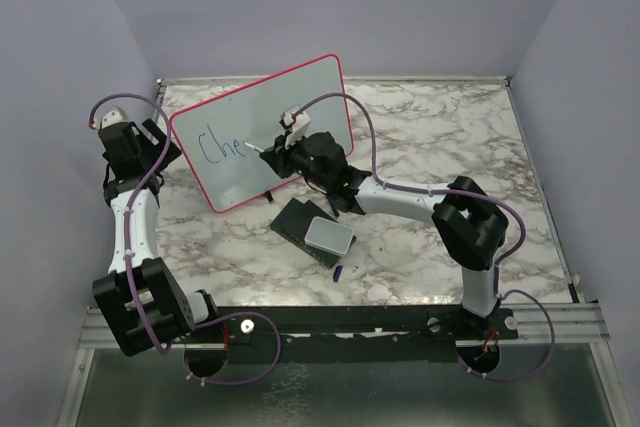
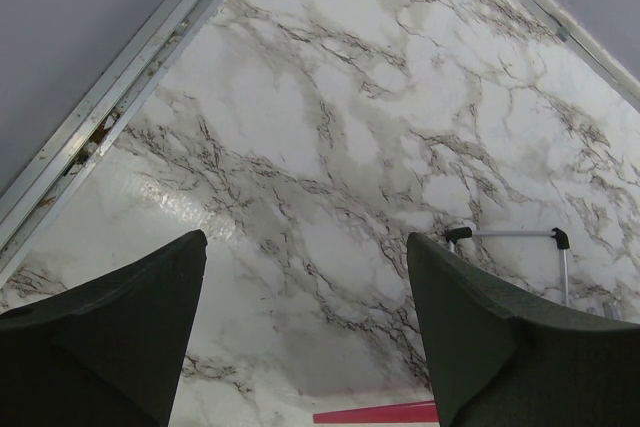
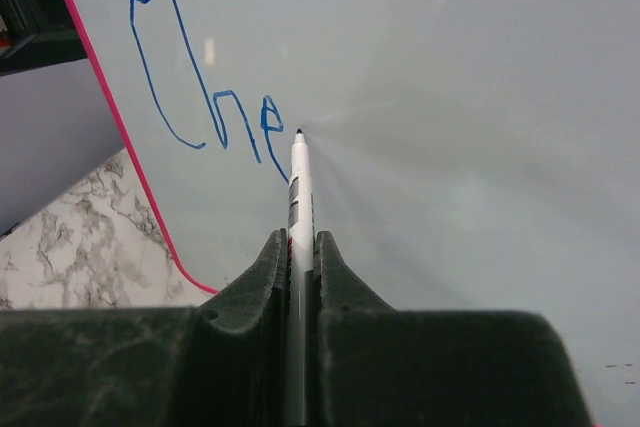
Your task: Write a sentence on the whiteboard
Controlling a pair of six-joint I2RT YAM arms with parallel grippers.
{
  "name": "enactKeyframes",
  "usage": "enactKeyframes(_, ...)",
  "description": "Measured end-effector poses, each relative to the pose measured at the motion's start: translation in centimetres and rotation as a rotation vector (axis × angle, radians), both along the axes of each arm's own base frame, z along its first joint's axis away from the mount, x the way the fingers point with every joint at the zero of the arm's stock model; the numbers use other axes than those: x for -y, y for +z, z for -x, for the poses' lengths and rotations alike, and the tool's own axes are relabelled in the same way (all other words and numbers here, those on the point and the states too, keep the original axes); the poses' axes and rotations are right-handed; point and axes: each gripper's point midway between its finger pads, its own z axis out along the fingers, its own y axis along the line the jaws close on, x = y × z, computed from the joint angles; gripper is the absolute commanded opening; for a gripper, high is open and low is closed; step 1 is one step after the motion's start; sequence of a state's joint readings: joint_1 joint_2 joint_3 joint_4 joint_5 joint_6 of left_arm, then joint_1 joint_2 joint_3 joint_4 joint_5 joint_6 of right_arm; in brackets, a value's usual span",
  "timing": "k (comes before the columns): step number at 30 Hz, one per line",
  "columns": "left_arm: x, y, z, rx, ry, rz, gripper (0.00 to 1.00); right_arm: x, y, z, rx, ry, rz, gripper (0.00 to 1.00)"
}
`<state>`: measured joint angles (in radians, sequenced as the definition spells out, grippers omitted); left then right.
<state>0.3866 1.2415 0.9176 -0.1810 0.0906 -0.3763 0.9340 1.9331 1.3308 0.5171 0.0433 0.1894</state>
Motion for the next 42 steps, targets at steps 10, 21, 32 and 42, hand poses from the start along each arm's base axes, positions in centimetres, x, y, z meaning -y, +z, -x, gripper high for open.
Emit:
enactKeyframes(10, 0.0, 0.0, 0.0, 0.000, 0.000, 0.000, 0.82, 0.0, -1.3, -0.1, -0.024, -0.002, 0.032, 0.01)
enactKeyframes(21, 0.1, 0.0, 0.0, 0.001, -0.003, 0.001, 0.82, 0.4, -1.3, -0.6, -0.024, -0.026, 0.034, 0.01)
enactKeyframes(32, 0.1, 0.2, 0.0, 0.007, -0.005, -0.001, 0.82, 0.5, -1.3, -0.7, -0.023, -0.035, 0.034, 0.01)
enactKeyframes(42, 0.1, 0.3, 0.0, 0.008, -0.006, 0.000, 0.82, 0.6, -1.2, -0.8, -0.020, -0.040, 0.032, 0.01)
